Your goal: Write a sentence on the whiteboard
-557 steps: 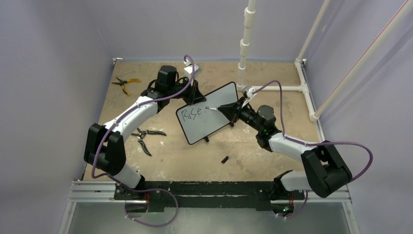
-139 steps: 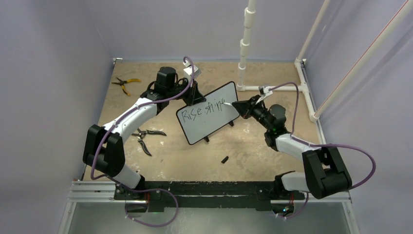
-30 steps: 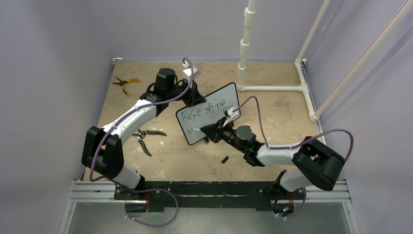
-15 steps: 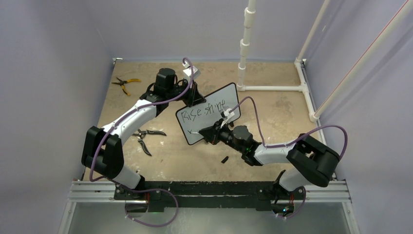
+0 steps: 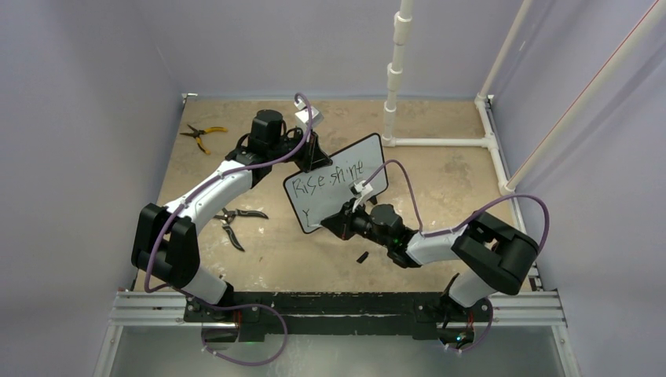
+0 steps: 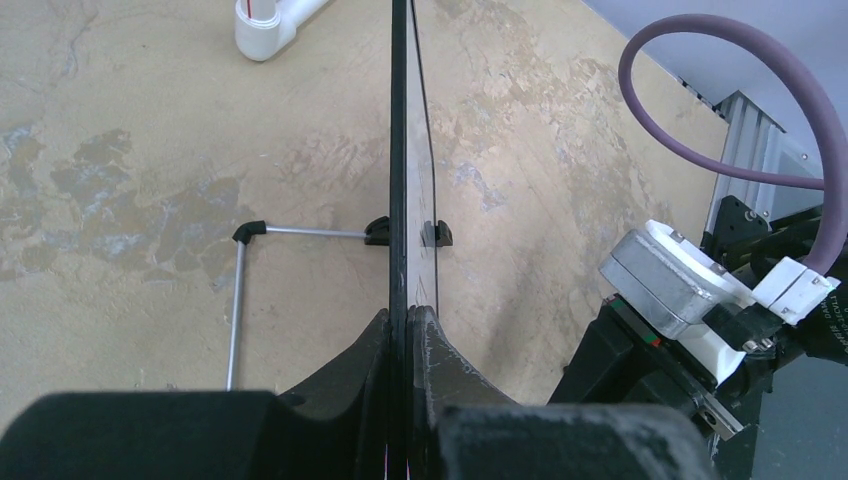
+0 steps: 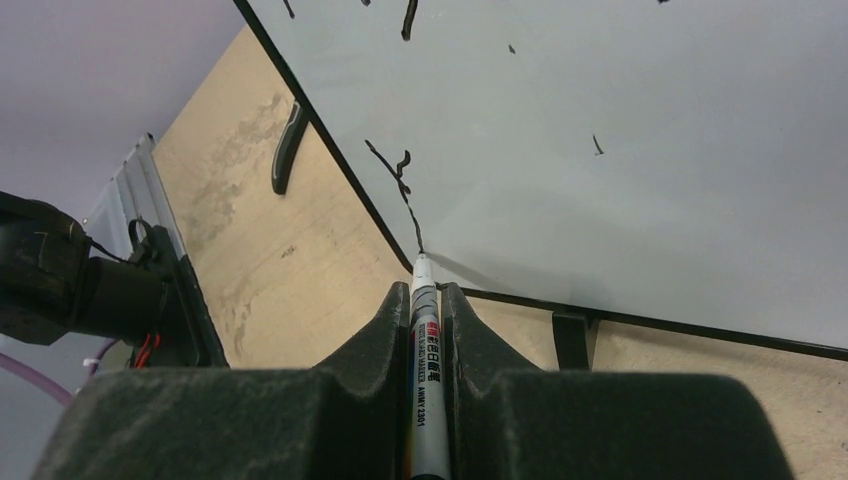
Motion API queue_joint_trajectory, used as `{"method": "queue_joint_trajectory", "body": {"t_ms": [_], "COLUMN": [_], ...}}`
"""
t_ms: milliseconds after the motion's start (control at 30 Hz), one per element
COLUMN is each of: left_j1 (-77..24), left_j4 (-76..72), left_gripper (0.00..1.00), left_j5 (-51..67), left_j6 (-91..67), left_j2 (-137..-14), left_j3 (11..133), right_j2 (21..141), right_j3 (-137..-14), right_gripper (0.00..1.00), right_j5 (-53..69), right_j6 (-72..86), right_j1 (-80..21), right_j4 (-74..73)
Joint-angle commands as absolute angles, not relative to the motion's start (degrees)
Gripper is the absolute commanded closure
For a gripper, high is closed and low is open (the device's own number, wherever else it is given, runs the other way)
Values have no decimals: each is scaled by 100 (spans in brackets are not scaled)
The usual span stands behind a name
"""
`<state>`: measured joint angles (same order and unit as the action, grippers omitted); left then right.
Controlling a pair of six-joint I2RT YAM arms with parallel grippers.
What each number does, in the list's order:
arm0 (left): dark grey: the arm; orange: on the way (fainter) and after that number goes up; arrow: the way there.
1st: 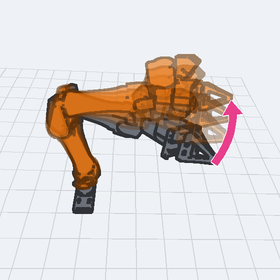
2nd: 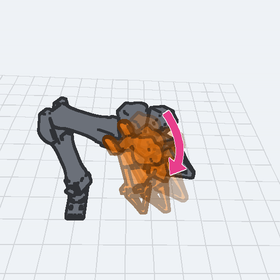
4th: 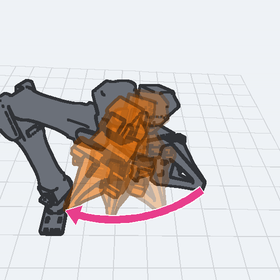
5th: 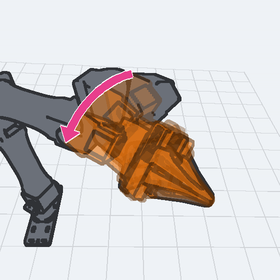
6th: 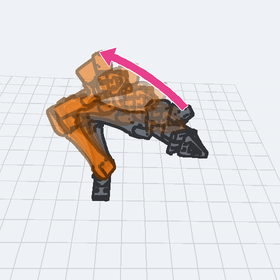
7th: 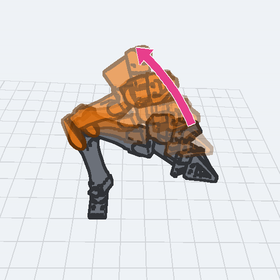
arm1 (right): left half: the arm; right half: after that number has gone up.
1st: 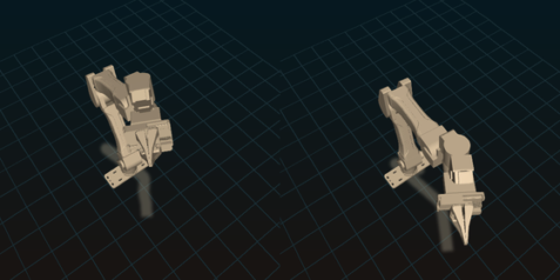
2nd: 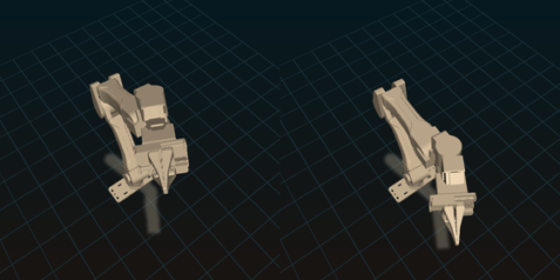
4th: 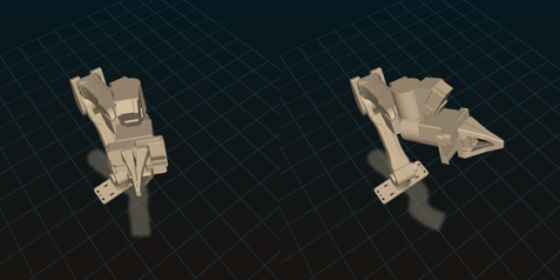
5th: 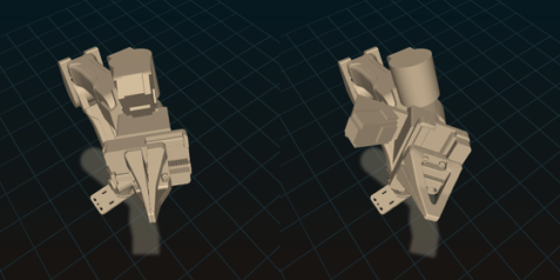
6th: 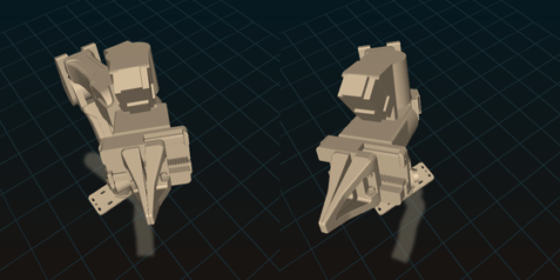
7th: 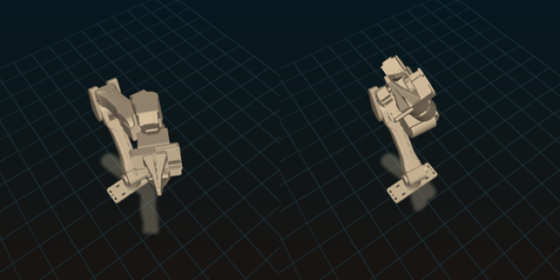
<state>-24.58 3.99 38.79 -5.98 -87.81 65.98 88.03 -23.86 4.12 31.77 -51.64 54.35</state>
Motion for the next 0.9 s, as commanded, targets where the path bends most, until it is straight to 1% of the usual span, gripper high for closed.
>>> {"method": "queue_joint_trajectory", "body": {"t_ms": [0,167,333,533,867], "left_j1": [-2496,-2496,-2496,-2496,-2496], "left_j4": [369,373,369,369,352], "left_gripper": [100,100,100,100,100], "left_j5": [3951,3945,3939,3955,3964], "left_j6": [-515,-510,-510,-518,-525], "left_j2": [-8556,-8543,-8552,-8548,-8550], "left_j3": [6564,6557,6557,6561,6559], "right_j2": [8710,8100,7614,7711,7946], "right_j3": [-2369,-2162,-2195,-2281,-2369], "right_gripper": [100,100,100,100,100], "right_j5": [622,528,24,-472,-446], "right_j6": [3122,3212,3234,3376,3427], "right_j1": [-5159,-5159,-5150,-5127,-4937], "right_j4": [5573,5514,5252,5374,5601]}}
